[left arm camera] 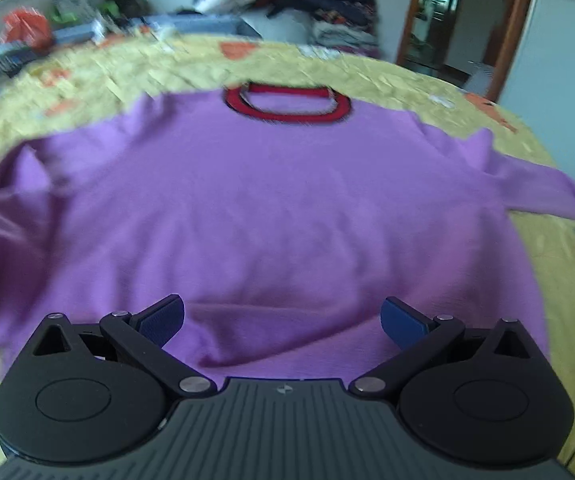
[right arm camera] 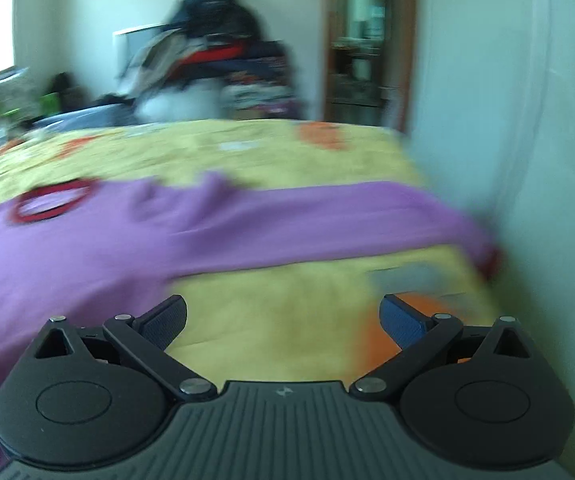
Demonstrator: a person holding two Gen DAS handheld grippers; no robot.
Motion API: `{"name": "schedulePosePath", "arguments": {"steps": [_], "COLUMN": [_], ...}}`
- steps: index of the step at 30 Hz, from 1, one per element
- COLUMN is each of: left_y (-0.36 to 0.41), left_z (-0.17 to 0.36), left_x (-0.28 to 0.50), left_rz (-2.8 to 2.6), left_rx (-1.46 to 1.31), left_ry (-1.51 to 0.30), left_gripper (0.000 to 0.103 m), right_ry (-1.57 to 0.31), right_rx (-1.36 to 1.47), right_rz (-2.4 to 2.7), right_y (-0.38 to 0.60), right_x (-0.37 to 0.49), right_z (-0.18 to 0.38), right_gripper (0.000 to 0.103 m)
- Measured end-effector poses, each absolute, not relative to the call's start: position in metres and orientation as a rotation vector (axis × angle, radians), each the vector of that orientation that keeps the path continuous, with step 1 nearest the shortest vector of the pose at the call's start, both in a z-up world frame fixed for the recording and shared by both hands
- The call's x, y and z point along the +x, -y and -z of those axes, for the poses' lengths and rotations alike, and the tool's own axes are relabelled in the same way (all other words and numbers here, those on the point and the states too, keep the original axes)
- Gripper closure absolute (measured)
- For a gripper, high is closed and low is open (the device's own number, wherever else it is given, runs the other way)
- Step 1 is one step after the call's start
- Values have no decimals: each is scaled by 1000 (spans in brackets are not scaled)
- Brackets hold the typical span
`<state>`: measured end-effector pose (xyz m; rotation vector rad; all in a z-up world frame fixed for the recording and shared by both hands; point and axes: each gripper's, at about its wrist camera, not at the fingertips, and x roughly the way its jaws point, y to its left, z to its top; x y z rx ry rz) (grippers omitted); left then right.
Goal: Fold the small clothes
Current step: 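Grasp the red-striped sleeve cuff with the right gripper, then carry the sleeve across the sweater body and open the right gripper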
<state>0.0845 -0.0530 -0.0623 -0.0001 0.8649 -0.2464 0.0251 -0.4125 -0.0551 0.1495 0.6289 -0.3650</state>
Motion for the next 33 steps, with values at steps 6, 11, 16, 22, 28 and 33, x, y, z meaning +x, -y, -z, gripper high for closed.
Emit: {"name": "schedulePosePath", "arguments": {"steps": [6, 11, 16, 22, 28, 33], "left_y": [50, 57, 65, 62, 56, 40], "left_z": [81, 85, 87, 87, 83, 79], "left_x": [97, 95, 92, 92, 90, 88], "left_rz": [235, 221, 208, 211, 229, 226], "left_rx": [-82, -30, 43, 42, 33, 20], "left_ry": [-902, -893, -890, -896, -911, -917], "left_gripper": [0, 0, 0, 0, 0, 0], "right_ry": [-545, -558, -552, -580, -504, -481], "right_rx": [393, 356, 373, 427, 289, 235], "right_rz": [486, 495, 449, 418, 385, 247], "right_y": [570, 633, 654, 661, 627, 570], "right_x": [14, 26, 48, 55, 38, 39], "right_z": [70, 106, 132, 139, 79, -3], "right_gripper": [0, 0, 24, 99, 100, 100]}}
